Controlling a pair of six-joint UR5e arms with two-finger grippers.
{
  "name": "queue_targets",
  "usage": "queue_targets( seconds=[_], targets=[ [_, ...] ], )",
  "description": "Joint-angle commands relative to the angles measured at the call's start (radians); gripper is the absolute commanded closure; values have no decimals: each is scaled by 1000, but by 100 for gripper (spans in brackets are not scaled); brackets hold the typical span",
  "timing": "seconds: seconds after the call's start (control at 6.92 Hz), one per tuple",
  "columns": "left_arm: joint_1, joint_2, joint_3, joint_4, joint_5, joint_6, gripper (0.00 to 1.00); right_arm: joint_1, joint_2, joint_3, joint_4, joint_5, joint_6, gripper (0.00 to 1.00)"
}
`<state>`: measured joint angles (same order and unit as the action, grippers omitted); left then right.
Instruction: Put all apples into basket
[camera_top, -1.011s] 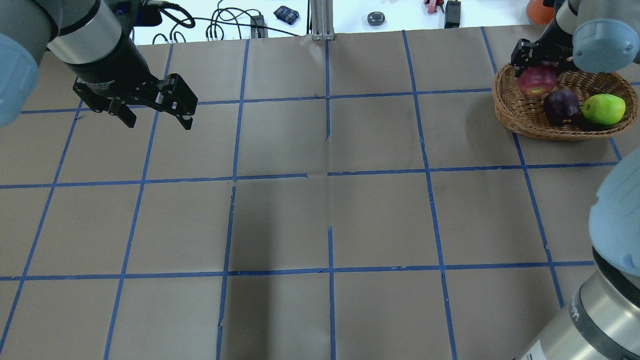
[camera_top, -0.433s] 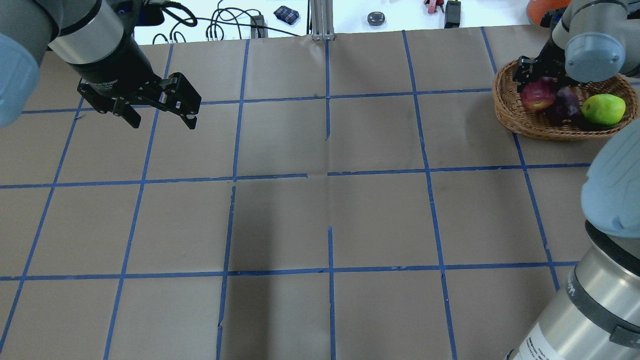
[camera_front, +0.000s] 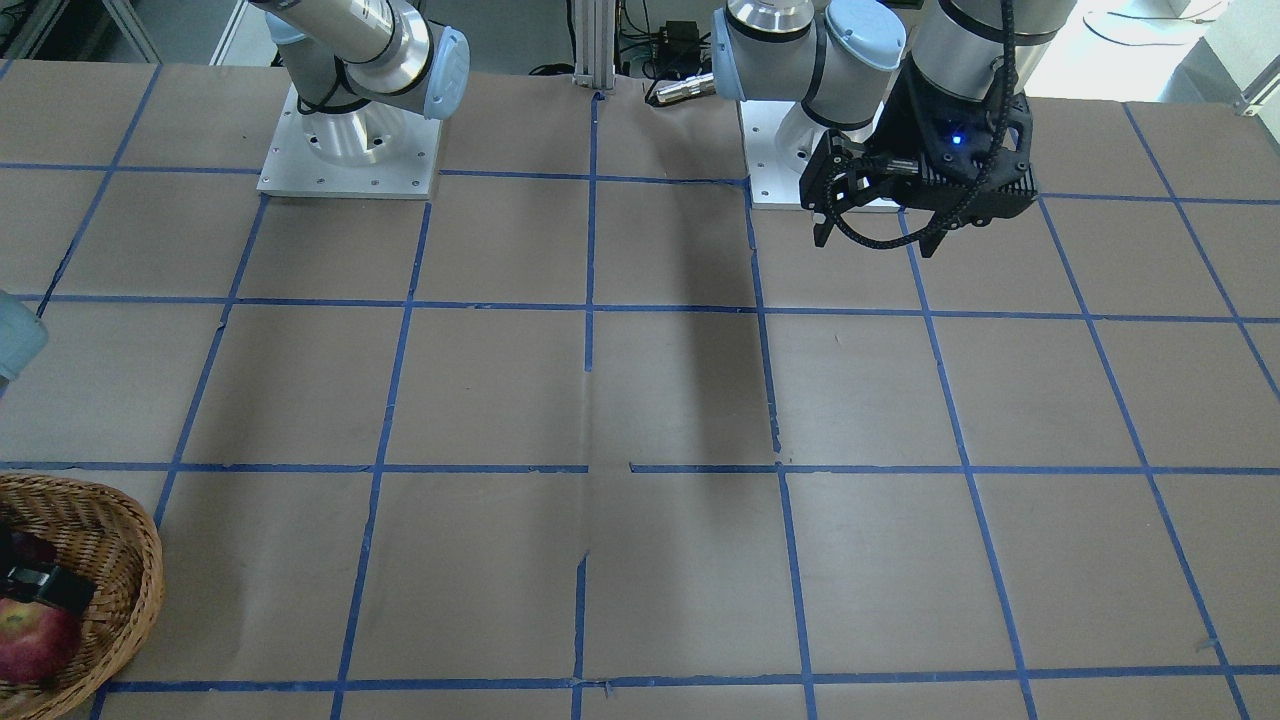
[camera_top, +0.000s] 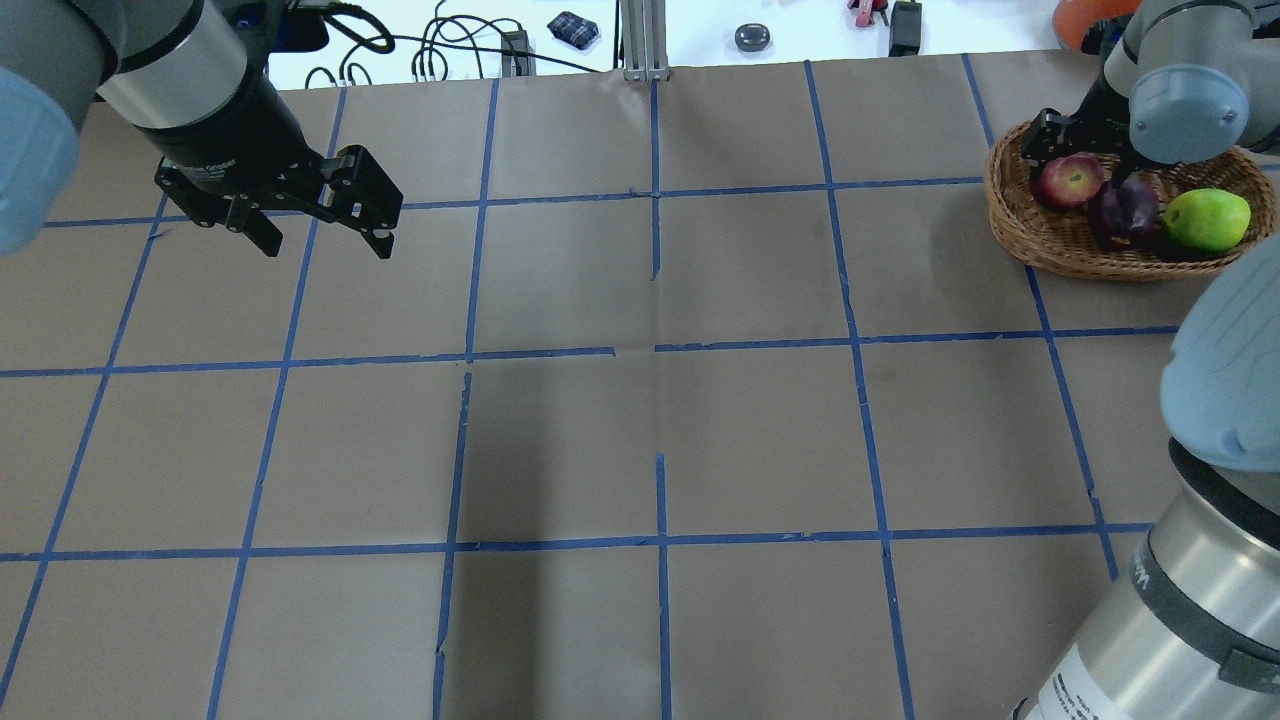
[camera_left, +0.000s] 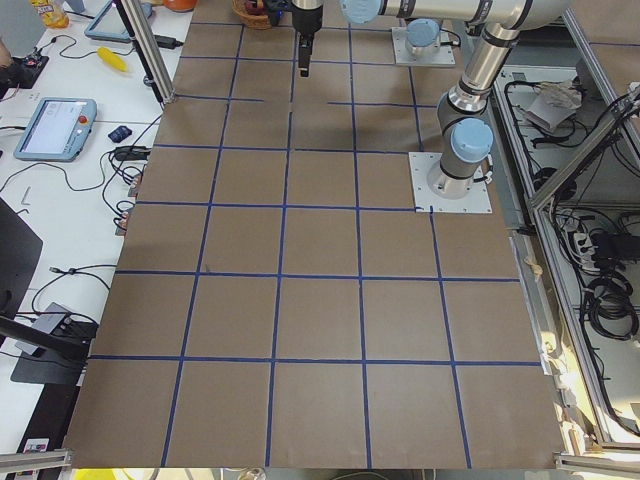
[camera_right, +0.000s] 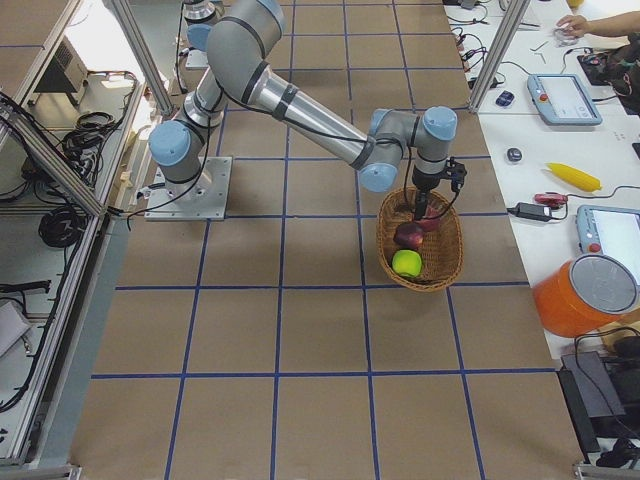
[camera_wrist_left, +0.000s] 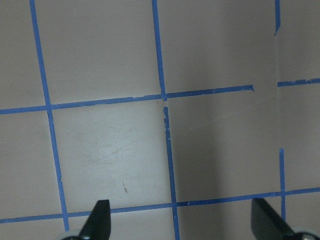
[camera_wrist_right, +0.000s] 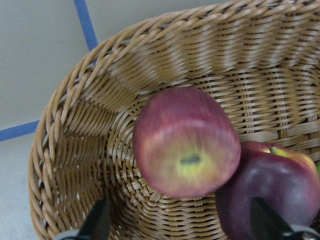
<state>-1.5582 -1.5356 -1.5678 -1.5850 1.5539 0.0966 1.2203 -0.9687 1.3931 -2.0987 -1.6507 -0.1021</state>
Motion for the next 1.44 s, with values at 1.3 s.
queue_targets(
  seconds=[1.3],
  targets=[
    [1, 3, -5, -1, 0, 0, 0, 340, -568, 152, 589, 54, 205, 0]
  ],
)
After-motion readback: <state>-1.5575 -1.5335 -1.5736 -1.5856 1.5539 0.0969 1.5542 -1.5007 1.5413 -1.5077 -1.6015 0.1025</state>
